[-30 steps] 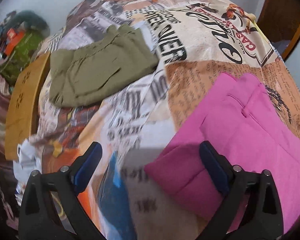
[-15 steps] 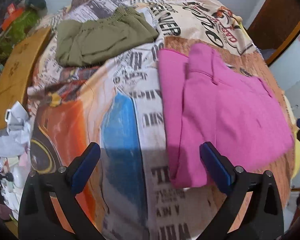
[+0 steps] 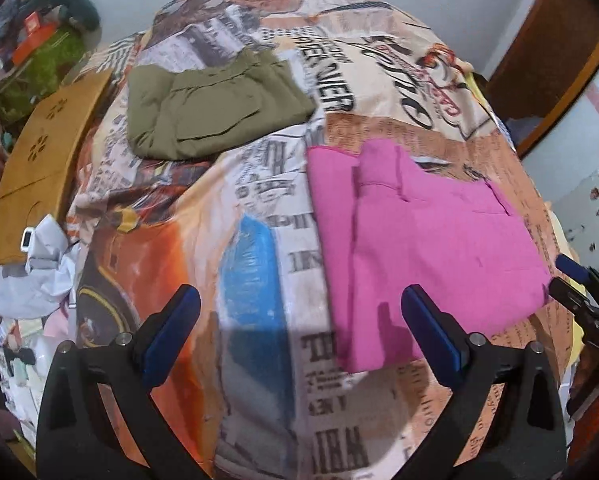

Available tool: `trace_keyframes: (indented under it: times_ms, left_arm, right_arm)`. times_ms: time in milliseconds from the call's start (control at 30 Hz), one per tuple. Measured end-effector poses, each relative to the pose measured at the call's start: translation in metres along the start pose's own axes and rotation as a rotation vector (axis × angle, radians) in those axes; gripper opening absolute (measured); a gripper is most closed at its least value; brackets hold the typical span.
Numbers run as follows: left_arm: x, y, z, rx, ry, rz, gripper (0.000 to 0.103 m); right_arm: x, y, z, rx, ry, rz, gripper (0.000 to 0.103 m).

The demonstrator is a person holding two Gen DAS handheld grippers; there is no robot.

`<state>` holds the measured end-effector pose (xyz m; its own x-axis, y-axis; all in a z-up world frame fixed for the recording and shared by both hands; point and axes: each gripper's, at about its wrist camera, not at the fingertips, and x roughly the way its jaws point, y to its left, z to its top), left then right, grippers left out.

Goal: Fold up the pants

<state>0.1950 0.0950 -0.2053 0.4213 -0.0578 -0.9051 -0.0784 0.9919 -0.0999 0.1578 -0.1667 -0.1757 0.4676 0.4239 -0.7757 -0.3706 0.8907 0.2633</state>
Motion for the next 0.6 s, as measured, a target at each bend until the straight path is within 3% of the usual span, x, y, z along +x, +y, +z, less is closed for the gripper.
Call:
trace_keyframes:
  times_ms: [133, 333, 400, 600]
  left_arm:
    - [0.015, -0.019, -0.009, 0.069, 0.012, 0.032, 0.102]
    - [0.017, -0.025, -0.017, 0.132, -0.038, 0.103, 0.102]
    - [0.019, -0.024, -0.019, 0.138, -0.038, 0.109, 0.102]
    - [0.025, -0.018, -0.027, 0.13, -0.045, 0.143, 0.102]
  right_arm:
    - [0.011, 0.001, -0.003, 0.009, 0.032, 0.025, 0.071]
    - [0.019, 0.002, -0.01, 0.003, 0.07, 0.078, 0.05]
    - [0.019, 0.005, -0.012, -0.012, 0.063, 0.078, 0.04]
    - [0.018, 0.01, -0.015, -0.056, 0.05, 0.034, 0.024]
